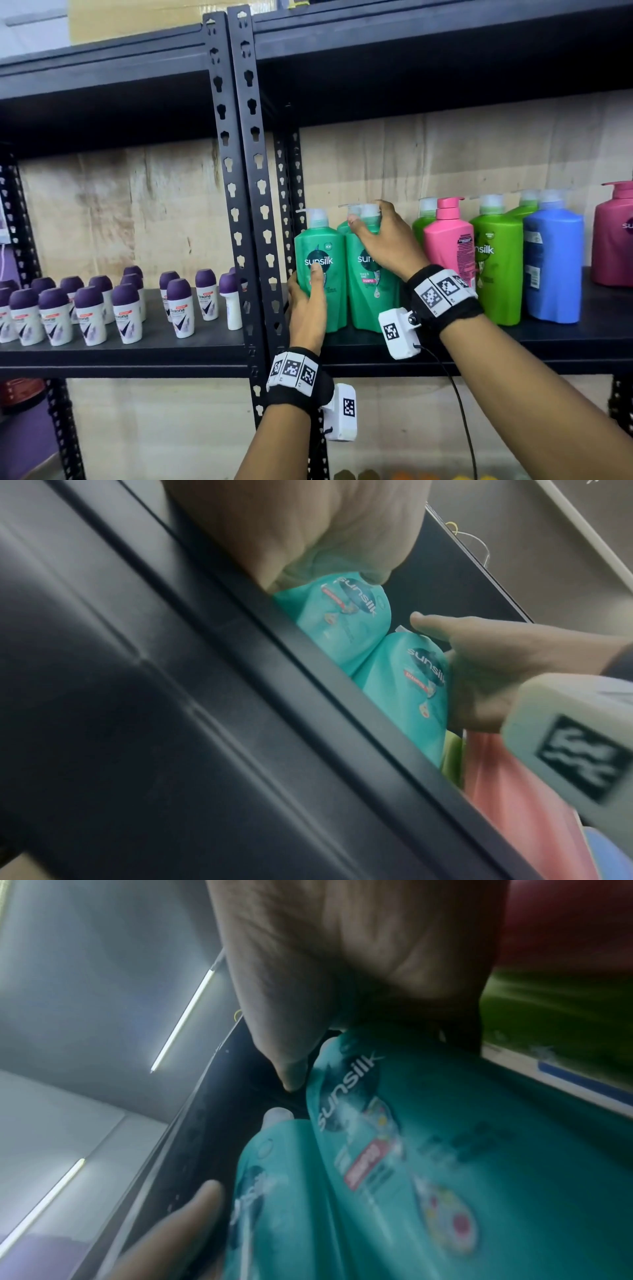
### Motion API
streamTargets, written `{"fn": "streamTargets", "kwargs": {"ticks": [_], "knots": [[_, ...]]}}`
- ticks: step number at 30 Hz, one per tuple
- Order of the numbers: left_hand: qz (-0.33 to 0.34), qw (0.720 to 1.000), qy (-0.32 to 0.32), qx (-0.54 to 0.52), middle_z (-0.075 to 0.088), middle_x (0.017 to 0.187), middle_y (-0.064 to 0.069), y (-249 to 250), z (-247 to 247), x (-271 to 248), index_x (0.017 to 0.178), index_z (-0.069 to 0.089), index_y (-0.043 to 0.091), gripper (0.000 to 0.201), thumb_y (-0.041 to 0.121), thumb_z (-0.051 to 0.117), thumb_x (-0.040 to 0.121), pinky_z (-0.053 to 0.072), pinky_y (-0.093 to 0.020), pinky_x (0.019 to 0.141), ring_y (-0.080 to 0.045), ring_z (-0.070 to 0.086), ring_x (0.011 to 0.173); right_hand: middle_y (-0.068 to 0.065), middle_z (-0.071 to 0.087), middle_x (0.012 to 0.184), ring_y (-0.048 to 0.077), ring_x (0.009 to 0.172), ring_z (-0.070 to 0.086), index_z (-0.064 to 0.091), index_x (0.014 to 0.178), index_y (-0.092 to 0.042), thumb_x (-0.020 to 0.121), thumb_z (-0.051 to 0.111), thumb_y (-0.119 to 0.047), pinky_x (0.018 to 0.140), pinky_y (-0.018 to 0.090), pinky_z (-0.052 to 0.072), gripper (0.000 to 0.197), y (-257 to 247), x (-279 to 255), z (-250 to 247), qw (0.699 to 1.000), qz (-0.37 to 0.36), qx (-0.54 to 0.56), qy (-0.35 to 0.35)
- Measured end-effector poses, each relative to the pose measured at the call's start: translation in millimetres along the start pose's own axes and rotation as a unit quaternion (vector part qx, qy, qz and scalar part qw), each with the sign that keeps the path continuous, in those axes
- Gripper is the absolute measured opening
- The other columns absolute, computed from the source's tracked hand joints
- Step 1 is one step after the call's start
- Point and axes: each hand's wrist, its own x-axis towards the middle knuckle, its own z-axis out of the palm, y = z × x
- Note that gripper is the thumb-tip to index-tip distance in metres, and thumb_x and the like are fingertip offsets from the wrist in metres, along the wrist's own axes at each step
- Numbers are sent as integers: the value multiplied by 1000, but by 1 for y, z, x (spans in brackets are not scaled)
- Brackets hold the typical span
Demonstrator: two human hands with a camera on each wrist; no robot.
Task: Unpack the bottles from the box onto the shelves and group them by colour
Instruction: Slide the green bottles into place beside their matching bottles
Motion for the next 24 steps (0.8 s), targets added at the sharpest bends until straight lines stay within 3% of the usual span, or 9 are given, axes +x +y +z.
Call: {"fn": "streamTargets", "kwargs": {"ticks": [2,5,8,11,13,15,20,22,24], "knots": [[5,1000,-5,3,57,139,6,-1,0,1,141,29,45,90,95,45,68,44,-49,109,-23,58,122,11,40,151,27,139,42,27,155,-19,88,65,-61,116,36,35,88,8,-16,2,1000,17,18,-13],[16,1000,2,22,62,131,3,-7,2,6,137,31,39,88,85,60,67,49,-48,104,-23,62,115,8,30,152,23,141,36,12,157,-27,84,77,-48,115,31,30,100,23,-34,10,998,28,57,-29],[19,1000,-5,2,61,132,1,-9,2,11,138,30,39,91,83,62,66,50,-49,103,-24,62,116,10,35,151,23,134,42,6,156,-26,85,78,-43,105,25,37,102,28,-33,13,997,31,59,-44],[14,997,-12,-75,57,137,-4,-12,1,16,141,29,37,83,66,73,77,50,-52,105,-26,60,122,11,42,150,21,121,53,5,155,-26,87,76,-44,86,18,46,100,30,-22,18,995,39,55,-67],[23,996,-2,-81,57,137,-4,-15,1,19,142,31,35,74,55,73,85,49,-52,105,-27,59,124,11,38,154,25,126,52,0,156,-27,88,75,-45,96,28,49,103,32,-17,25,994,51,62,-70],[31,996,7,-79,59,135,-4,-17,3,20,141,33,34,69,52,72,87,51,-52,104,-26,60,122,12,28,161,29,138,45,-8,158,-28,88,74,-46,112,40,42,110,34,-9,32,992,73,72,-78],[34,997,16,-70,60,134,-3,-19,2,21,141,35,34,63,50,69,91,51,-50,103,-24,62,119,8,8,169,28,152,25,-17,160,-21,84,76,-51,120,36,28,124,43,13,45,981,150,87,-82],[32,997,15,-74,60,134,-2,-19,2,20,142,34,34,63,49,69,91,51,-50,104,-24,62,119,12,16,167,30,151,26,-10,161,-17,82,78,-51,123,40,28,122,47,18,48,977,163,102,-91],[32,997,15,-71,59,136,-3,-19,2,20,143,33,33,66,50,69,91,50,-50,105,-25,61,121,15,32,158,31,144,37,2,158,-16,80,82,-48,118,46,36,117,49,21,51,975,162,123,-91]]}}
